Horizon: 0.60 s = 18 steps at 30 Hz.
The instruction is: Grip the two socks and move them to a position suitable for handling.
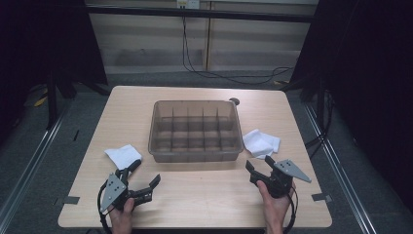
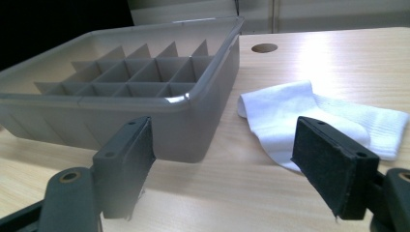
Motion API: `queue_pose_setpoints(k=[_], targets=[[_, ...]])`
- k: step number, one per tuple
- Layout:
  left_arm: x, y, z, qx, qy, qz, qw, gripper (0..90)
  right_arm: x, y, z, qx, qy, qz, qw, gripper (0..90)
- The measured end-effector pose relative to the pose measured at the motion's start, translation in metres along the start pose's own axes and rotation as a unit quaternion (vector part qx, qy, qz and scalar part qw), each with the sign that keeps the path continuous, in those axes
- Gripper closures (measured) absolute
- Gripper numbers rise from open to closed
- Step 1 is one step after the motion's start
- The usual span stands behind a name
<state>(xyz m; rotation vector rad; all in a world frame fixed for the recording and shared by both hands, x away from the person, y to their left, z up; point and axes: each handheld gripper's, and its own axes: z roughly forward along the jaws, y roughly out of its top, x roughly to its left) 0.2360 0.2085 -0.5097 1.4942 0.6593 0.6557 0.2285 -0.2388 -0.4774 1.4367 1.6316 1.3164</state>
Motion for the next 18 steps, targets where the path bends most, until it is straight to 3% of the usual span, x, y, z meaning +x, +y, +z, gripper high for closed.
queue_pose_setpoints(k=[3,10,13,18], targets=[[-0.001,0.000,0.000,-0.002,0.010,-0.008,0.9999,15.6,-0.005,0.008,0.005,0.020,-0.006,-0.002,0.9998,24.8],[-0.001,0.000,0.000,-0.002,0.010,-0.008,0.9999,15.6,-0.029,0.029,0.017,0.072,-0.004,0.010,0.9973,28.0],[-0.001,0.000,0.000,-0.001,0.011,-0.008,0.9999,15.6,-0.037,0.038,0.023,0.101,-0.007,0.000,0.9948,27.7],[-0.001,0.000,0.000,-0.002,0.010,-0.008,0.9999,15.7,-0.053,0.048,0.036,0.157,-0.013,-0.014,0.9874,23.8]])
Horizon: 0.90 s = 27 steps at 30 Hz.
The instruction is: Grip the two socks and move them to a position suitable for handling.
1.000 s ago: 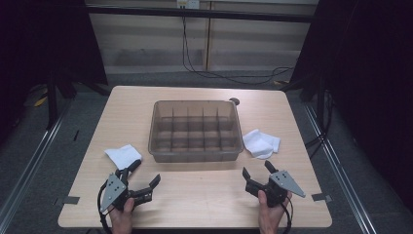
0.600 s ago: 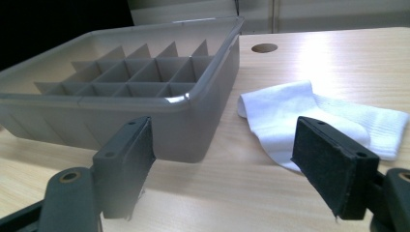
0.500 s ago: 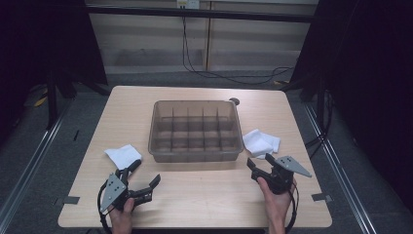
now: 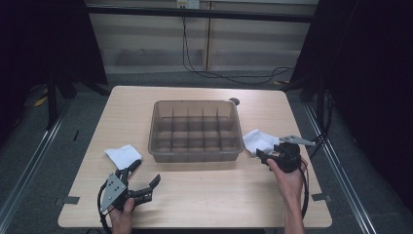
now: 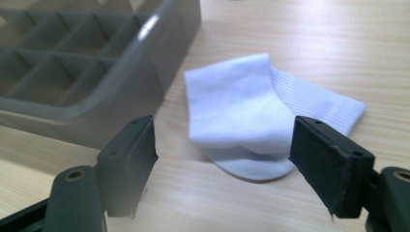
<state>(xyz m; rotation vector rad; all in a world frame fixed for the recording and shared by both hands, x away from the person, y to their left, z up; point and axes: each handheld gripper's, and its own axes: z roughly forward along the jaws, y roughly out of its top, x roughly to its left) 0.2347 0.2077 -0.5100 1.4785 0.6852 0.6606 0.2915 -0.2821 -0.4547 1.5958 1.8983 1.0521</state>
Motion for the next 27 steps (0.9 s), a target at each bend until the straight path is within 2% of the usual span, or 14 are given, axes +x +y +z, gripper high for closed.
queue_pose_setpoints(k=[4,8,12,14,15,17,19,27], targets=[[0.000,0.000,0.000,0.000,0.000,0.000,1.0000,15.7,-0.009,0.011,0.011,0.050,-0.001,-0.005,0.9987,20.8],[0.000,0.000,0.000,0.000,0.000,0.000,1.0000,15.7,-0.013,0.023,0.023,0.104,0.009,-0.004,0.9946,18.9],[0.000,0.000,0.000,0.000,-0.002,0.000,1.0000,15.6,-0.018,0.034,0.036,0.140,0.018,-0.003,0.9899,17.6],[0.000,0.000,0.000,0.000,-0.003,0.000,1.0000,15.6,-0.022,0.038,0.041,0.151,0.032,0.009,0.9880,18.6],[0.000,0.000,0.000,0.000,-0.003,0.000,1.0000,15.6,-0.023,0.041,0.044,0.163,0.034,0.007,0.9860,18.4],[0.000,0.000,0.000,0.000,-0.004,0.000,1.0000,15.6,-0.024,0.046,0.048,0.179,0.015,0.002,0.9837,17.5],[0.000,0.000,0.000,0.000,-0.004,0.000,1.0000,15.6,-0.028,0.052,0.053,0.190,0.023,0.002,0.9815,17.2],[0.000,0.000,0.000,0.001,-0.009,0.000,1.0000,15.5,-0.043,0.065,0.071,0.234,0.018,0.021,0.9718,13.8]])
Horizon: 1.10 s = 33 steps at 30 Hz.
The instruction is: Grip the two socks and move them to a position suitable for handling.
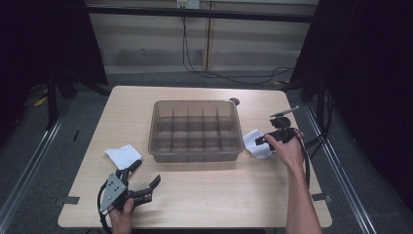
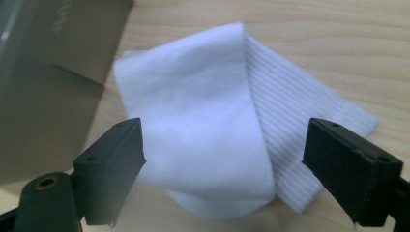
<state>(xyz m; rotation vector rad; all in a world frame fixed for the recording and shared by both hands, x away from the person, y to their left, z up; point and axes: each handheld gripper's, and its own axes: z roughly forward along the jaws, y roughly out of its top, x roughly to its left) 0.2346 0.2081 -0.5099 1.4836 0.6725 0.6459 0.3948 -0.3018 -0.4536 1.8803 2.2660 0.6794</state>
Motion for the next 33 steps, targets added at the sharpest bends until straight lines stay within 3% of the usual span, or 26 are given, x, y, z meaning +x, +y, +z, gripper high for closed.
queue_pose_setpoints(k=[4,13,19,21,26,28,33], targets=[[0.000,0.000,0.000,0.000,0.000,0.000,1.0000,15.5,-0.004,0.002,0.007,-0.006,-0.005,-0.010,0.9999,17.0],[0.000,0.000,0.000,0.000,0.000,0.001,1.0000,15.5,-0.013,0.004,0.022,0.018,-0.005,0.009,0.9998,15.1],[0.000,0.000,0.000,0.000,0.000,0.001,1.0000,15.5,-0.009,0.006,0.029,0.035,-0.016,0.002,0.9993,13.1],[0.000,0.000,0.000,0.000,0.000,0.001,1.0000,15.5,-0.006,0.004,0.033,0.028,-0.019,0.001,0.9994,10.4],[0.000,0.000,0.000,0.000,-0.001,0.001,1.0000,15.5,0.004,0.004,0.038,0.040,-0.053,-0.022,0.9975,8.8],[0.000,0.000,0.000,0.000,-0.001,0.000,1.0000,15.5,0.010,0.005,0.041,0.054,-0.077,-0.036,0.9949,8.9],[0.000,0.000,0.000,0.000,-0.003,0.000,1.0000,15.5,0.012,0.010,0.043,0.073,-0.088,-0.023,0.9932,9.1]])
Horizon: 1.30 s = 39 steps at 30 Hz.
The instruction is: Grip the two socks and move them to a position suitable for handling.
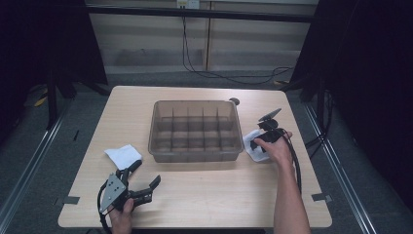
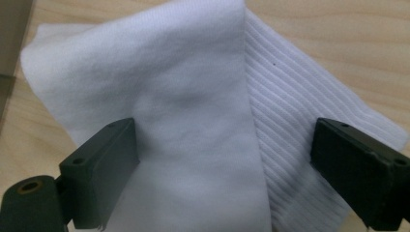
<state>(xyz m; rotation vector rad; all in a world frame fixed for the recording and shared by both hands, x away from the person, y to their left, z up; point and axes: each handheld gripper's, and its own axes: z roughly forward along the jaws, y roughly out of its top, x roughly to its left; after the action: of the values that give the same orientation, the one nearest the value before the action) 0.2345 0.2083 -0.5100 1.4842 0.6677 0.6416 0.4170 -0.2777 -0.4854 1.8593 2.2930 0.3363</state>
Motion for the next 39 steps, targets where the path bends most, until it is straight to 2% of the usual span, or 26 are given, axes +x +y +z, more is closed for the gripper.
queue_pose_setpoints(k=[4,10,18,20,23,30,31,33,39], targets=[[0.000,0.000,0.000,-0.001,-0.002,-0.002,1.0000,15.5,0.001,0.003,-0.001,0.013,-0.004,0.008,0.9999,11.8],[0.000,0.000,0.000,-0.001,-0.002,-0.002,1.0000,15.5,-0.002,0.002,-0.007,0.017,-0.005,0.012,0.9998,30.7],[0.000,0.000,0.000,-0.002,-0.002,-0.002,1.0000,15.5,-0.010,-0.001,-0.013,0.007,-0.001,0.013,0.9999,71.3],[0.000,0.000,0.000,-0.002,-0.003,-0.002,1.0000,15.5,-0.013,-0.002,-0.013,0.005,0.003,0.019,0.9998,78.6],[0.000,0.000,0.000,-0.002,-0.003,-0.002,1.0000,15.5,-0.015,-0.004,-0.014,0.003,0.010,0.018,0.9998,80.8],[0.000,0.000,0.000,0.000,-0.001,0.002,1.0000,15.5,-0.024,-0.009,-0.018,-0.004,0.049,0.028,0.9984,82.0],[0.000,0.000,0.000,-0.002,-0.003,-0.003,1.0000,15.5,-0.025,-0.010,-0.019,-0.008,0.056,0.029,0.9979,82.1],[0.000,0.000,0.000,-0.001,-0.001,0.001,1.0000,15.5,-0.026,-0.011,-0.025,-0.017,0.058,0.030,0.9977,82.1],[0.000,0.000,0.000,-0.001,-0.002,0.000,1.0000,15.5,-0.031,-0.016,-0.043,-0.033,0.083,0.049,0.9948,82.2]])
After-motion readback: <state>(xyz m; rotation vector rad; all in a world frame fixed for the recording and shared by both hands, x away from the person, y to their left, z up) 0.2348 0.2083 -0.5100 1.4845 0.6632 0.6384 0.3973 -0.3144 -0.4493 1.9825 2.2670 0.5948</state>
